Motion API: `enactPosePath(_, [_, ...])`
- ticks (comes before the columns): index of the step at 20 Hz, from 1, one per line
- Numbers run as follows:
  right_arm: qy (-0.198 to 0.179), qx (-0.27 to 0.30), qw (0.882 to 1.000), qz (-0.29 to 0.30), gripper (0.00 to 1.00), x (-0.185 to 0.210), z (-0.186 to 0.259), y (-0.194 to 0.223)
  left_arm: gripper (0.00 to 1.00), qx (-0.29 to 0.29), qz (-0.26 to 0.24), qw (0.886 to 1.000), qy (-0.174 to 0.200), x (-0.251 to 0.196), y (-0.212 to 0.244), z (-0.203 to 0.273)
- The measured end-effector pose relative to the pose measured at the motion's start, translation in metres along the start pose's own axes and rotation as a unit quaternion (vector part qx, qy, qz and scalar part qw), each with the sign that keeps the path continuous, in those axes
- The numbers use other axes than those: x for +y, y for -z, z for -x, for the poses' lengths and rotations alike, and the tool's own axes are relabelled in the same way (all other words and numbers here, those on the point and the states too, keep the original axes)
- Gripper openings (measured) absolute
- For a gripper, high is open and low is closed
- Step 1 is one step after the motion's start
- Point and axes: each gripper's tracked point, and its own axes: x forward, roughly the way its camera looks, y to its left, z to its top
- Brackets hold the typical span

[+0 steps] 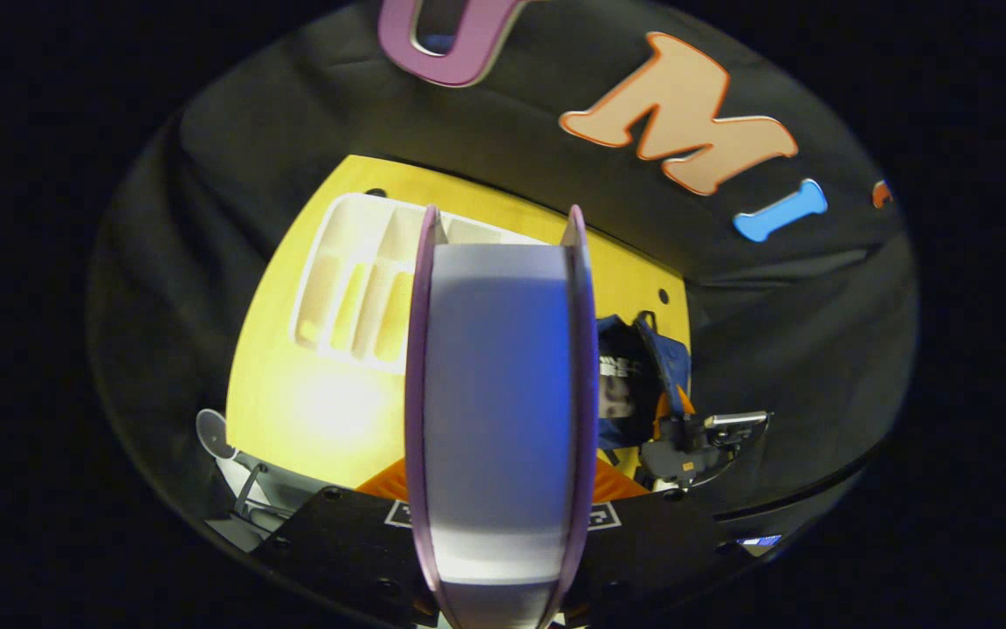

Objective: Open the schoolbag, grab two books from the bookshelf and put them into the schoolbag.

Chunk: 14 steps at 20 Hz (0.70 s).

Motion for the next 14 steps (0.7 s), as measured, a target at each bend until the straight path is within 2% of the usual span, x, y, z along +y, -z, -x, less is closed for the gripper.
enactPosePath(4, [-0.007,-0.003,1.0,-0.015,0.05,-0.008,-0.001,-0.001,0.43,0.018,-0.026,0.998,0.051,-0.055,0.004,-0.051])
enactPosePath(8, [-0.009,-0.004,0.999,-0.034,0.06,-0.018,-0.002,-0.004,0.43,0.048,-0.007,0.993,0.104,-0.097,0.013,-0.108])
enactPosePath(12, [-0.012,-0.004,0.998,-0.063,0.05,-0.028,-0.003,-0.006,0.43,0.028,-0.007,0.991,0.129,-0.124,0.005,-0.162])
enactPosePath(14, [-0.017,-0.005,0.997,-0.07,0.06,-0.029,-0.003,-0.006,0.43,0.015,-0.005,0.987,0.161,-0.147,0.003,-0.189])
